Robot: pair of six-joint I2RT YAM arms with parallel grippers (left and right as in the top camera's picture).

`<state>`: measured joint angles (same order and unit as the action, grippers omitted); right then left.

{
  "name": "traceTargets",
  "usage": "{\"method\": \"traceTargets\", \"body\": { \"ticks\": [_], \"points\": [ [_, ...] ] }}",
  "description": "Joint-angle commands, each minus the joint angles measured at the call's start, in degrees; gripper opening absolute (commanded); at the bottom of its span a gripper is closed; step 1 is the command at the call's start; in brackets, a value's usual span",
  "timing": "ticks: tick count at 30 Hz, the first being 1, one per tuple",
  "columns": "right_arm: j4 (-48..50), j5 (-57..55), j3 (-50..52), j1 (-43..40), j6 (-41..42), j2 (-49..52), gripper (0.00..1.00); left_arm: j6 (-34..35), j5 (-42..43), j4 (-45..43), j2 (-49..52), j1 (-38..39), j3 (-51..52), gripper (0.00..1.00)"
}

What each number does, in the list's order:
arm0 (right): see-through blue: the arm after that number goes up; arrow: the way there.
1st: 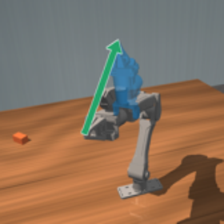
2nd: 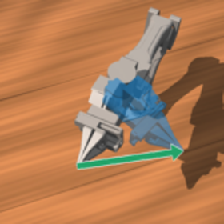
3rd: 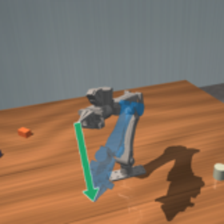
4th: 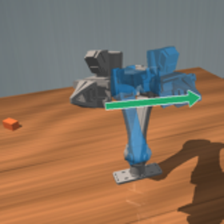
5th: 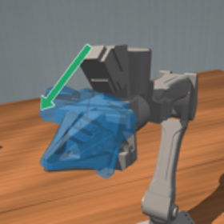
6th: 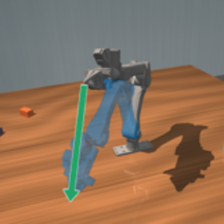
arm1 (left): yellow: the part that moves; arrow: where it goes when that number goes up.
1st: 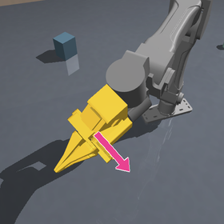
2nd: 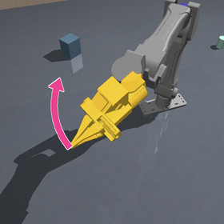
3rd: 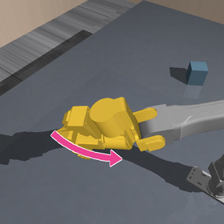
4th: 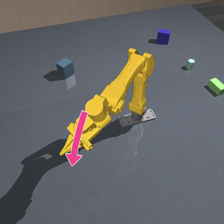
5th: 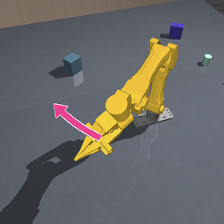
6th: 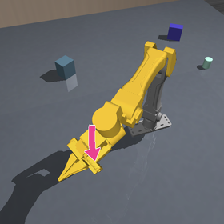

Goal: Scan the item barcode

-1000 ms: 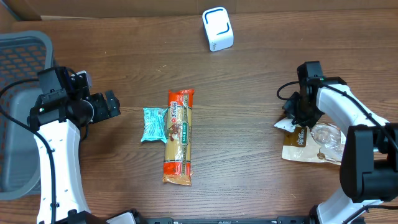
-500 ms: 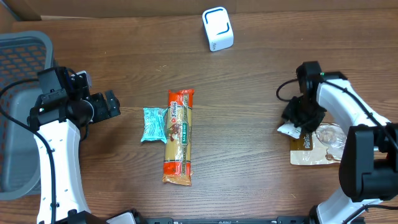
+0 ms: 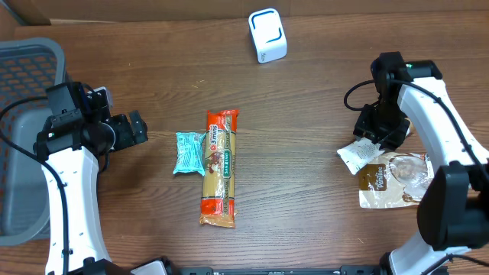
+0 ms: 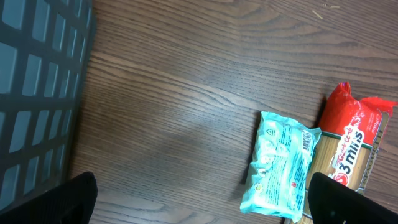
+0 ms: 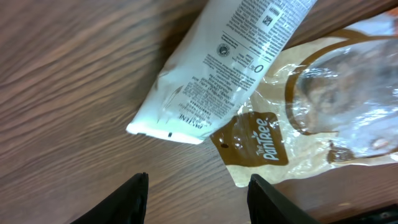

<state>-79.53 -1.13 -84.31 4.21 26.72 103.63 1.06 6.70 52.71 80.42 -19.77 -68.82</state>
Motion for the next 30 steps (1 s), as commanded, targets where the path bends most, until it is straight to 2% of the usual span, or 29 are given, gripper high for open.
{"method": "traceTargets", "body": {
  "ticks": [1, 5, 10, 13, 16, 17, 21, 26, 30],
  "points": [
    [-0.59, -2.10, -1.18, 2.71, -1.27, -9.29, 0.52, -1.07, 0.39, -0.15, -0.07, 0.09, -0.33, 1.00],
    [-2.73, -5.53, 1.29, 4.57, 4.17, -16.79, 0.52, -1.07, 0.39, -0.13, -0.07, 0.09, -0.33, 1.00],
    [-0.55, -5.40, 10.16, 4.15, 7.93, -22.56, 0.52, -1.07, 0.39, -0.15, -0.07, 0.07, -0.33, 1.00],
    [3.50, 3.04, 14.45, 6.05, 1.90, -23.32, 0.53, -1.07, 0.39, -0.15, -0.07, 0.07, -0.33, 0.99],
    [8.46, 11.41, 16.15, 9.86, -2.51, -22.45, 0.64, -1.07, 0.39, -0.15, -0.07, 0.09, -0.33, 0.99],
    [10.82, 13.44, 16.15, 12.15, -2.82, -21.62, 0.70, -1.07, 0.39, -0.15, -0.07, 0.09, -0.33, 1.00],
    [21.38, 19.74, 16.06, 20.02, -2.80, -17.42, 0.87, -1.07, 0.39, -0.15, -0.07, 0.09, -0.33, 1.00],
    [35.23, 26.75, 15.23, 26.64, -2.82, -7.04, 0.90, -1.07, 0.39, -0.15, -0.07, 0.07, -0.33, 1.00],
    [37.79, 27.34, 9.20, 30.58, -3.37, 3.56, 0.93, -1.07, 0.39, -0.15, -0.07, 0.09, -0.33, 1.00]
  ]
}}
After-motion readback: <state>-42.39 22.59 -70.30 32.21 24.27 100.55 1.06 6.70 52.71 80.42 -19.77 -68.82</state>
